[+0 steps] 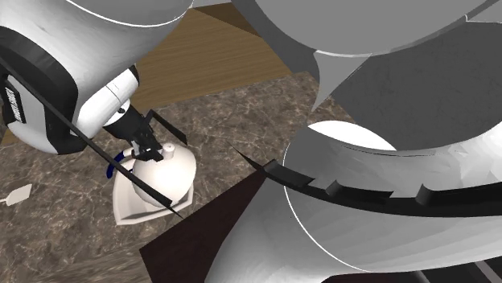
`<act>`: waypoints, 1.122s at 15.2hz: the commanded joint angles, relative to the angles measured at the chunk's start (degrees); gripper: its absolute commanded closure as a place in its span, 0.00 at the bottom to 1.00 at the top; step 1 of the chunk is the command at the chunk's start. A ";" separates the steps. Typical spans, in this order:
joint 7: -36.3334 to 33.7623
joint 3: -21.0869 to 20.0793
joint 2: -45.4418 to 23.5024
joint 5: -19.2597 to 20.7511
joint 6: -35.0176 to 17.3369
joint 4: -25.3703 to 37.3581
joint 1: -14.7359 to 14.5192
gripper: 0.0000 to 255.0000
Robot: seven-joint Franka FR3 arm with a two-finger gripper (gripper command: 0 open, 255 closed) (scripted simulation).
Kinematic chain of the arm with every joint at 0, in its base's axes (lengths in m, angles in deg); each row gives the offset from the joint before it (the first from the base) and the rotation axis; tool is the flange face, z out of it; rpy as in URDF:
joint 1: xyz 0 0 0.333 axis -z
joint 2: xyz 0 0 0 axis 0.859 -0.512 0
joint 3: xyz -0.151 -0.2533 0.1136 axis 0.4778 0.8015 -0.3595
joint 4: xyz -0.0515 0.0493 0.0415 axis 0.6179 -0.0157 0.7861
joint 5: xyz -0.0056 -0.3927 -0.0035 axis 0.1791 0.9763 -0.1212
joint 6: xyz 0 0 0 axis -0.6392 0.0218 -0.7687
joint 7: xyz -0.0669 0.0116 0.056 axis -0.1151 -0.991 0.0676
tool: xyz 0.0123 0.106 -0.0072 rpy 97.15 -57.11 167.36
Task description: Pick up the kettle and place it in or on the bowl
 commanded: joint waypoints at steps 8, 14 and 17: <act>-0.05 0.14 -0.44 0.11 -1.18 -0.16 0.11 0.00; 0.68 -0.66 2.99 -1.47 6.92 4.46 -0.77 0.00; 0.67 -0.66 2.99 -1.47 6.92 4.46 -0.77 0.00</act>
